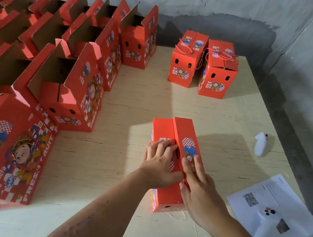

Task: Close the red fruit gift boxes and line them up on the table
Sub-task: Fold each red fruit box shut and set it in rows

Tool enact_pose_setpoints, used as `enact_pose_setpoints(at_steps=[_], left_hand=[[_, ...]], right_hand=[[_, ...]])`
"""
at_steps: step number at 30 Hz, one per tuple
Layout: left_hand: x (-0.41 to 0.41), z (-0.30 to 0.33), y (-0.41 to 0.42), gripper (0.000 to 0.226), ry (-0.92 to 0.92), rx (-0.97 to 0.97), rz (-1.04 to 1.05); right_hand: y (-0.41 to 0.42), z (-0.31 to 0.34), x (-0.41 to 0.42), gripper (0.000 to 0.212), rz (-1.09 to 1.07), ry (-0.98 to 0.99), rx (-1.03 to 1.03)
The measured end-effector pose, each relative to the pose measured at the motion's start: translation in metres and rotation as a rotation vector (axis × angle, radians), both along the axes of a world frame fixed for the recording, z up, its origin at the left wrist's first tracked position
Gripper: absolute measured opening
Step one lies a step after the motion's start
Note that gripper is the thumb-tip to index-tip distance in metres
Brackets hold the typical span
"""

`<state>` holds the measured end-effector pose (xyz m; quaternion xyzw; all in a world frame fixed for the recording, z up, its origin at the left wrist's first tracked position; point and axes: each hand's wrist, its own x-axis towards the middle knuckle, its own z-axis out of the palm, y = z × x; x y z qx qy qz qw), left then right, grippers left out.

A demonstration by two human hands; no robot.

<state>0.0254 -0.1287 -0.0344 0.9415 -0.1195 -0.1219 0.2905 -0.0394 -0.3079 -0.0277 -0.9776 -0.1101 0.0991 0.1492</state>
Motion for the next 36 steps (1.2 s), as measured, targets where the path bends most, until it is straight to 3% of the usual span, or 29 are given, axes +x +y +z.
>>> enact_pose_setpoints(at_steps=[4,11,17,23,28,32,36], left_hand=[[-0.002,-0.003,-0.003,0.091,-0.045,0.065,0.013],[-0.002,-0.001,-0.003,0.088,-0.038,0.046,0.032],[-0.008,0.000,-0.003,0.086,-0.061,0.032,0.036],[-0.012,-0.008,0.001,0.074,-0.179,0.000,0.027],[-0.015,-0.018,0.019,0.029,-0.619,-0.061,-0.162],[-0.006,-0.013,0.023,0.022,-0.662,-0.041,-0.397],[-0.003,-0.009,0.026,0.029,-0.565,0.027,-0.438]], right_hand=[[0.002,-0.003,-0.001,0.066,0.003,0.030,-0.125],[0.007,0.003,-0.010,0.068,-0.117,0.023,-0.034],[0.004,0.001,-0.003,0.070,-0.067,0.093,-0.117],[-0.006,0.006,-0.004,0.068,-0.083,0.109,0.101],[-0.004,0.006,-0.010,0.066,-0.124,0.042,0.118],[0.006,-0.001,-0.011,0.066,-0.147,0.011,-0.016],[0.013,-0.005,-0.011,0.067,-0.183,0.034,-0.119]])
